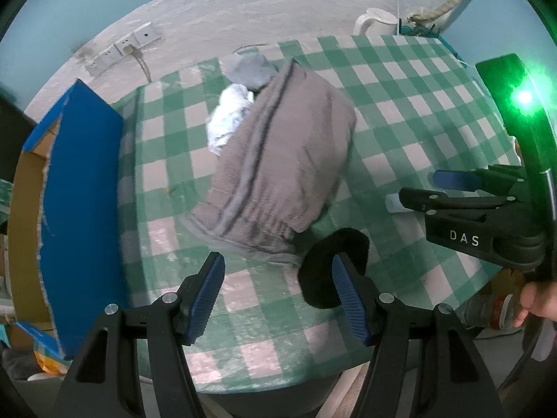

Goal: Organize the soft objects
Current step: 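Move both open tools back toward the grey sock on the table, then close the right tool on the white foam tube while the left tool grasps the black sock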

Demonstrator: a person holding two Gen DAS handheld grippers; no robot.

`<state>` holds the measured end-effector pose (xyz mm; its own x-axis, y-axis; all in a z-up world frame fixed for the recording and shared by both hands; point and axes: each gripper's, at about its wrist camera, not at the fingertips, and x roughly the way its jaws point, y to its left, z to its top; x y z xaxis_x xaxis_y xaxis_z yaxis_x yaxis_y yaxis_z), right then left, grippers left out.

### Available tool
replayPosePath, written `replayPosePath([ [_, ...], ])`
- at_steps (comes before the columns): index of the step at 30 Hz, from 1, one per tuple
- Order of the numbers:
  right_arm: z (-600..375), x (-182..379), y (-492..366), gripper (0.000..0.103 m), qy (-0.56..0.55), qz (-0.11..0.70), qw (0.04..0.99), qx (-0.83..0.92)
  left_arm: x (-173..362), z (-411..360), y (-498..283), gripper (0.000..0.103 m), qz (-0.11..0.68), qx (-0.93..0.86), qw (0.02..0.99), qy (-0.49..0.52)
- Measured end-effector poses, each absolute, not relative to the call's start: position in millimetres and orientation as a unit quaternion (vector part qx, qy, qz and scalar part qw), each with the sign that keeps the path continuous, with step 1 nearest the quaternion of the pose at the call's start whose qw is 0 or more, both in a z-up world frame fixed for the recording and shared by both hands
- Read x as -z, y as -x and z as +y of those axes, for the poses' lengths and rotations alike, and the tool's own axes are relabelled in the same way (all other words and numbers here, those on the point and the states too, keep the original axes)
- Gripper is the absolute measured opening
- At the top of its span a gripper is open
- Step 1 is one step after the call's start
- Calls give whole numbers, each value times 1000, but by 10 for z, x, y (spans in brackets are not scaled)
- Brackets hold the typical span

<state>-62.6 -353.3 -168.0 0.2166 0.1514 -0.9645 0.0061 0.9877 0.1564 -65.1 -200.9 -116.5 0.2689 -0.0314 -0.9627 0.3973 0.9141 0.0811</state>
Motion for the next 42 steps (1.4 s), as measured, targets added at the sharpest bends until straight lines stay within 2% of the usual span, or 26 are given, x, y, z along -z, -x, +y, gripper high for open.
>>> replayPosePath([
  [10,-3404,1845,629,52,-5,626,776,-77,1519,-2117,538,66,605,147,769,-146],
  [12,-3386,1869,628,52,3,625,776,-83,1552,-2104,523,72,605,147,770,-139],
  [28,-3314,1995,646,51,22,630,764,-136,1571,-2100,525,75,594,147,778,-142],
  [31,-3248,2004,659,44,33,631,762,-142,1547,-2138,606,75,588,151,779,-154],
  [33,-3218,1983,692,28,38,633,759,-150,1535,-2161,656,75,586,153,779,-162],
  [37,-3110,1972,733,21,58,638,752,-156,1503,-2170,727,75,586,156,778,-166],
  [40,-3011,1969,785,11,72,641,750,-144,1482,-2159,763,75,588,158,776,-162],
  [42,-2950,1962,786,10,65,642,752,-133,1474,-2148,791,75,589,159,775,-161],
])
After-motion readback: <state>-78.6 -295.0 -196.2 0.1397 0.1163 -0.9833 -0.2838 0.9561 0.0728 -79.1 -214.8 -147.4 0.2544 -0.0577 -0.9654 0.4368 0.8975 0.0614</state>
